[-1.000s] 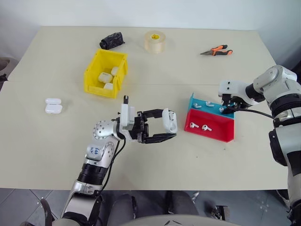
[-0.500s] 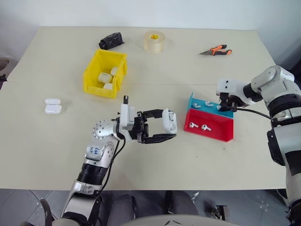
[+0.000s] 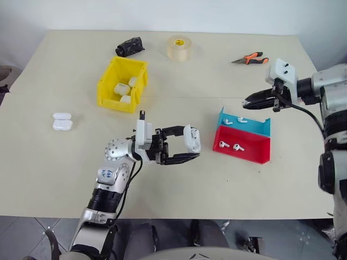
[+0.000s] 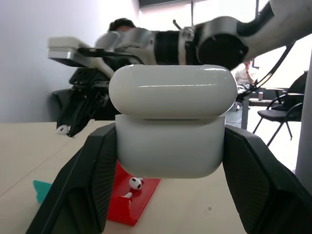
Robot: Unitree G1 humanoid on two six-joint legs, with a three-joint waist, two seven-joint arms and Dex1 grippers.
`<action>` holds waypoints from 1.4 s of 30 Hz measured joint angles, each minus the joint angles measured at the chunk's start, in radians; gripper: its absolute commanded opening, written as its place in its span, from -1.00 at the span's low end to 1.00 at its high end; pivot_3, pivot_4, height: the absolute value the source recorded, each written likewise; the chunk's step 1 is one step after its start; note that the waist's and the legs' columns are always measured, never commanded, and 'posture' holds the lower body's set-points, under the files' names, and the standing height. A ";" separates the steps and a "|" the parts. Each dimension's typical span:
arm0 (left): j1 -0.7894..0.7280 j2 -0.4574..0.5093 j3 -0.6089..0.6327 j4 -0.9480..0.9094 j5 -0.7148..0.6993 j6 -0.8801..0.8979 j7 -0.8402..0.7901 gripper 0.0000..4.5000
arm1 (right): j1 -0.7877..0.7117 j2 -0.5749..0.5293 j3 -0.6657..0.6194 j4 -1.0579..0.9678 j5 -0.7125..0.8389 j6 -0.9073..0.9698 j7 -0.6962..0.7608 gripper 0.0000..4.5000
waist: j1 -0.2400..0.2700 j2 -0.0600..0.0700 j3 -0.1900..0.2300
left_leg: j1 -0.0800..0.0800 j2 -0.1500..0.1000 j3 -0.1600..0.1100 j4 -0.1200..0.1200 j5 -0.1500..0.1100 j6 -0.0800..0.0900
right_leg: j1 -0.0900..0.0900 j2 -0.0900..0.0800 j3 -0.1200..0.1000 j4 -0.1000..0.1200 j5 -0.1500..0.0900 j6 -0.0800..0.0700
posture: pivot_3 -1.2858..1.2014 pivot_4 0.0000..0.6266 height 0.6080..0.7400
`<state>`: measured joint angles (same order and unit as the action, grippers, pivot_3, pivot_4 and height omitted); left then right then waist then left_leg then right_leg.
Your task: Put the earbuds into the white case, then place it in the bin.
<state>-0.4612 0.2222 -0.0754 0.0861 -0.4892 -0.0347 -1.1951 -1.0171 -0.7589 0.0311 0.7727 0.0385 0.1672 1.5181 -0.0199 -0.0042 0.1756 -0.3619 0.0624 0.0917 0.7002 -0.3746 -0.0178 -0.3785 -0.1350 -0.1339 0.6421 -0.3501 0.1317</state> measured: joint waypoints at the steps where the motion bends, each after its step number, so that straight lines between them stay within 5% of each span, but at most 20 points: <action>1: -0.001 0.002 0.005 0.008 0.000 0.000 0.000 0.25 | 0.052 0.009 -0.008 -0.057 0.036 0.042 0.000 -0.58 | 0.001 0.000 0.000 | 0.000 0.000 0.000 0.000 0.000 0.000 | 0.000 0.000 0.000 0.000 0.000 0.000 | 0.03 -0.52 1.00; 6: -0.032 -0.006 0.017 0.028 0.000 0.005 0.004 0.25 | 0.364 0.119 -0.172 -0.535 0.397 0.358 -0.071 -0.58 | 0.015 0.000 0.000 | -0.005 0.000 0.000 0.001 0.000 0.000 | -0.006 0.000 0.000 0.001 0.000 0.000 | 0.03 -0.52 1.00; 18: -0.087 -0.008 0.019 0.049 0.000 0.037 0.003 0.25 | 0.633 0.310 -0.315 -1.093 0.888 0.692 -0.498 -0.58 | 0.020 0.000 0.000 | -0.006 -0.001 0.000 0.001 0.000 0.000 | -0.007 0.000 0.001 0.002 0.000 0.000 | 0.03 -0.52 1.00; 42: -0.095 -0.037 0.016 0.049 0.002 0.085 0.002 0.25 | 0.725 0.341 -0.188 -1.160 0.929 0.544 -0.609 -0.58 | 0.019 0.000 0.000 | -0.006 -0.002 0.000 0.000 0.000 0.000 | -0.008 0.000 0.001 0.002 0.000 0.000 | 0.03 -0.52 1.00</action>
<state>-0.5560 0.1855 -0.0598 0.1350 -0.4872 0.0505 -1.1931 -0.2922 -0.4178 -0.1567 -0.3876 0.9673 0.7114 0.9087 -0.0008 -0.0041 0.1755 -0.3682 0.0608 0.0917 0.7006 -0.3745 -0.0179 -0.3864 -0.1347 -0.1325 0.6441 -0.3501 0.1317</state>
